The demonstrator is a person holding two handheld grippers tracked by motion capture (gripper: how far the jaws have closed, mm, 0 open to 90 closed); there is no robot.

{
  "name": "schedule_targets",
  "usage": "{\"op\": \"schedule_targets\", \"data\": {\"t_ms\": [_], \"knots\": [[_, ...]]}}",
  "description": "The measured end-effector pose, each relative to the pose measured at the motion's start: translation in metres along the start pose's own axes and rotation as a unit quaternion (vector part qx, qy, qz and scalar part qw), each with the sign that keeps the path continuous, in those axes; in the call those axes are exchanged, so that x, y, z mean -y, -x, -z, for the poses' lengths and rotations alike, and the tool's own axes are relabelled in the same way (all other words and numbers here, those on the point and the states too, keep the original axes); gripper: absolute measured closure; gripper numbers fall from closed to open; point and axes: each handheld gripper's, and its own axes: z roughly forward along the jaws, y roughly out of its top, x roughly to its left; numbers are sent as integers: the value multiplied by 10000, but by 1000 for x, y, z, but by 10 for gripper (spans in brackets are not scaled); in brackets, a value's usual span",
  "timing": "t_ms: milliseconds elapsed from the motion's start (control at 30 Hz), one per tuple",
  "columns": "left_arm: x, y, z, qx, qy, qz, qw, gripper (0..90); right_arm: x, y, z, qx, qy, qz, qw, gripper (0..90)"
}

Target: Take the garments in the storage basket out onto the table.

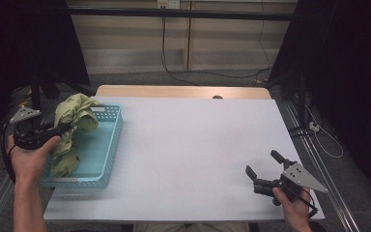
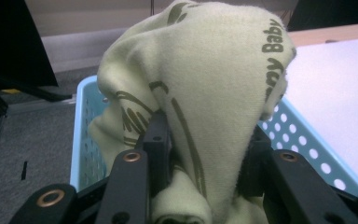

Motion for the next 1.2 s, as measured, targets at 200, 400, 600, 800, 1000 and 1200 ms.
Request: {"op": "schedule_targets", "data": {"t_ms": [200,400,600,800,1000,1200], "knots": [[0,0,6,49,432,113,9990,637,0,0,0,-5,0,17,10000,0],[-4,6,11,65,834,103,9964,637,0,0,0,6,1,-6,10000,0],[-10,11,18,190,1055,52,9942,637,0,-1,0,4,11,-38,10000,0],[-15,18,20,211,1255,120,9918,636,0,0,0,14,-6,-3,10000,0],[-21,24,25,134,1376,-12,9904,636,0,0,0,15,13,-32,10000,0],[-28,34,31,111,1726,-13,9849,636,0,0,0,20,9,-32,10000,0]]}}
